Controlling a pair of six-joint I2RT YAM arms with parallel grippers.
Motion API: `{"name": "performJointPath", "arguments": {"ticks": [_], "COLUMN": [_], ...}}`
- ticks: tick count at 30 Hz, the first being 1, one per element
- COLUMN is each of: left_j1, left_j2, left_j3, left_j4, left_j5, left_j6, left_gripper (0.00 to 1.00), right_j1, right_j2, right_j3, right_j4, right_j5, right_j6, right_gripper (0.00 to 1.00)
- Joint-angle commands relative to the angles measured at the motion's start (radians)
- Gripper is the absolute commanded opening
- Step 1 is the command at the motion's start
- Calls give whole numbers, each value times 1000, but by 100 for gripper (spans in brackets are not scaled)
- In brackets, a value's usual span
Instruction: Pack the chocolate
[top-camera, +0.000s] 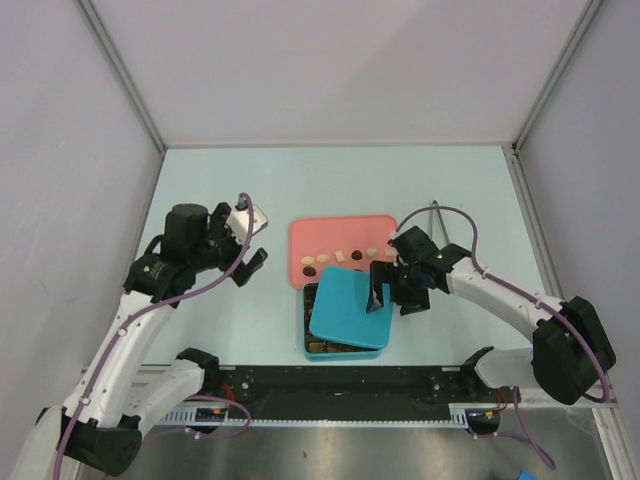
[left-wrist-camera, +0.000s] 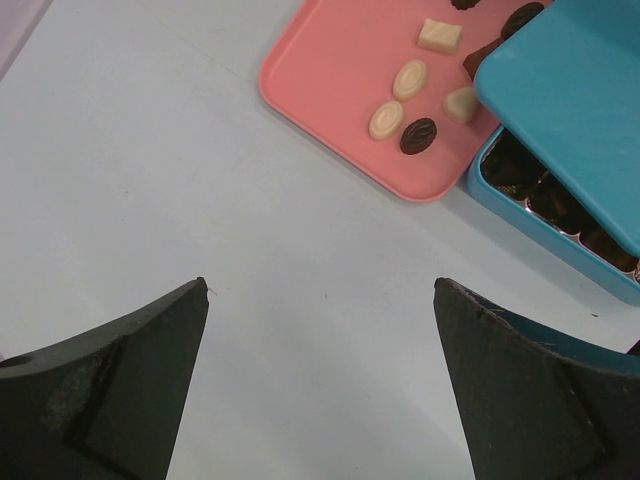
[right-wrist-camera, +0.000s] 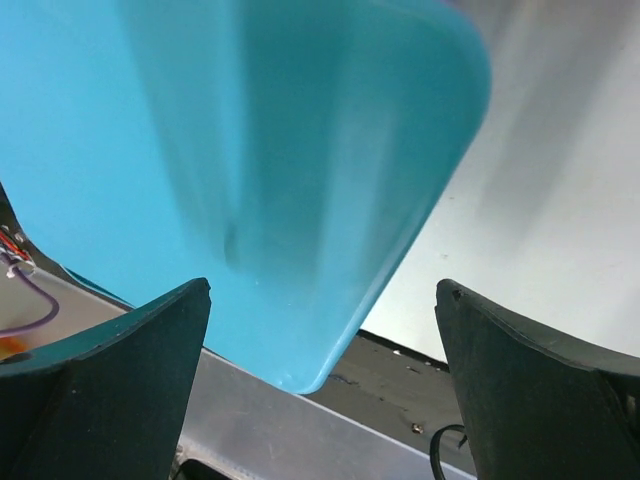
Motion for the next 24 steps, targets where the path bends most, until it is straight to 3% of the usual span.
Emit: {"name": "performJointPath", "arguments": {"ticks": [1,7,24], "left_j1": [5,5,5], "left_j2": [-15,-10,-48], "left_j3": [-19,-35,-119], "left_j4": [11,26,42], "left_j5": [25,17,57], "left_j6": [23,17,57], "left_gripper": [100,100,100], "right_j1": [-47,-172,-166], "right_j2": [-39,-41,94], "right_j3": [68,120,123], "right_j4": [-31,-15,172], "right_j5": [88,111,262], "right_j6": [-28,-28,127], "right_gripper": [100,100,100]}}
